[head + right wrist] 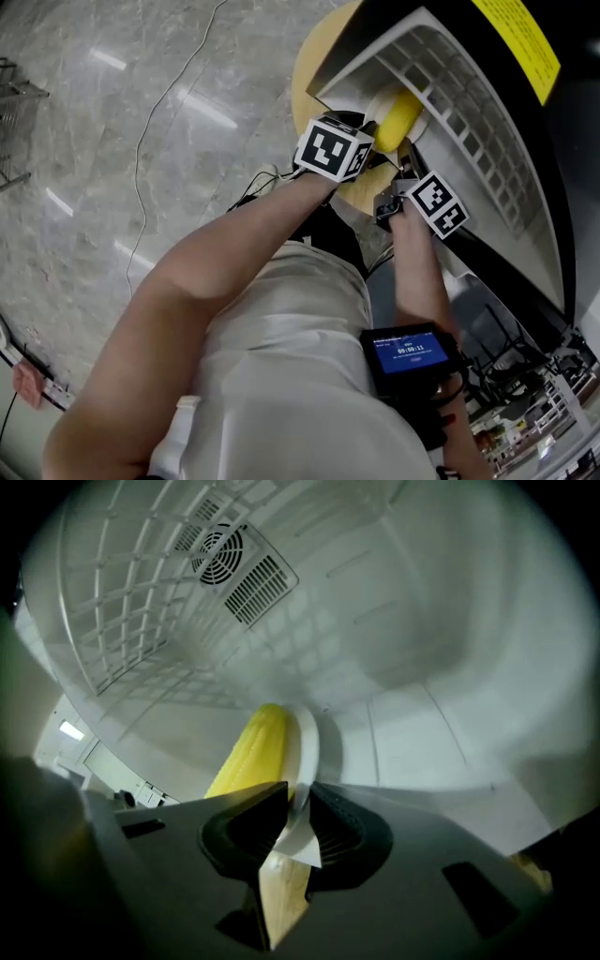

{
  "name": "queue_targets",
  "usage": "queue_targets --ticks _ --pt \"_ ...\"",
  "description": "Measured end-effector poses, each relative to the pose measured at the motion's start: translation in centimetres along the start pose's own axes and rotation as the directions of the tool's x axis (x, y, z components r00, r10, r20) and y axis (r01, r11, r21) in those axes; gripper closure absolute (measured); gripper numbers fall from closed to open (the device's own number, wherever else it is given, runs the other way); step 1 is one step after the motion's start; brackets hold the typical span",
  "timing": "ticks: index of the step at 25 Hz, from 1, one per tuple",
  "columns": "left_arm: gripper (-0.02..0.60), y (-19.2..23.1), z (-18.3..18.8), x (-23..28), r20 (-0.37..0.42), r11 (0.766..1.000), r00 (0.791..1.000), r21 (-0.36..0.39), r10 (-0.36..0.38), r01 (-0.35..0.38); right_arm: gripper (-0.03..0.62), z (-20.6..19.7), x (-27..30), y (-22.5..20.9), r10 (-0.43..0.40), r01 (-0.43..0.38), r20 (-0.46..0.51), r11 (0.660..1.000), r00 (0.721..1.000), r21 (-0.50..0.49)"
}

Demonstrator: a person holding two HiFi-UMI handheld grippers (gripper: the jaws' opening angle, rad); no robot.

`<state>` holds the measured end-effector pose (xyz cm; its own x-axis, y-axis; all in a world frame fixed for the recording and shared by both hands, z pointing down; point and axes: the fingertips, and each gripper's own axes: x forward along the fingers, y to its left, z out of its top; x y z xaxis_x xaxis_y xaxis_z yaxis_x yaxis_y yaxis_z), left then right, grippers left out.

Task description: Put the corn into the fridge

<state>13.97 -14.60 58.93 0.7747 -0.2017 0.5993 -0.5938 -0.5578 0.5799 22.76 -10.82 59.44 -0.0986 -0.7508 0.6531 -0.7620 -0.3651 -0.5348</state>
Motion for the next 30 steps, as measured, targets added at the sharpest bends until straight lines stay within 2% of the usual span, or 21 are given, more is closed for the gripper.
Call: queue_targets --ticks 4,10,17,23,27,30 --pt "0.515 -0.5 1.0 1.2 -0.008 0.999 1.000 0.043 0.026 -0.025 0.534 1.0 0.0 -0.7 -0.034 0.033 0.024 0.999 0.999 0.014" --pt "0.515 0.0 1.7 2.3 -0.033 0.990 0.998 0.130 0.061 -0.056 0.533 1.6 0.8 -1.0 -0.080 0.081 0.041 0.997 0.996 -0.019" --pt "0.515 0.2 2.2 3.0 -0.067 0.976 0.992 0.197 0.107 -0.092 0.533 2.3 1.3 -1.1 -0.120 0.122 0.038 0.991 0.992 -0.053" --pt "0.511 0.4 2.8 3.4 -0.073 0.940 0.982 0.311 0.172 -0.142 0.526 2.8 1.3 -1.1 -0.157 0.160 0.040 0.982 0.987 -0.102" --pt "0.511 0.3 2.9 3.4 -0.065 0.940 0.985 0.316 0.157 -0.129 0.521 2.8 1.4 -1.4 -0.174 0.177 0.035 0.978 0.984 -0.111" --pt "0.511 0.3 2.9 3.4 -0.050 0.933 0.987 0.335 0.155 -0.130 0.512 2.9 1.3 -1.4 -0.201 0.205 0.043 0.963 0.979 -0.175"
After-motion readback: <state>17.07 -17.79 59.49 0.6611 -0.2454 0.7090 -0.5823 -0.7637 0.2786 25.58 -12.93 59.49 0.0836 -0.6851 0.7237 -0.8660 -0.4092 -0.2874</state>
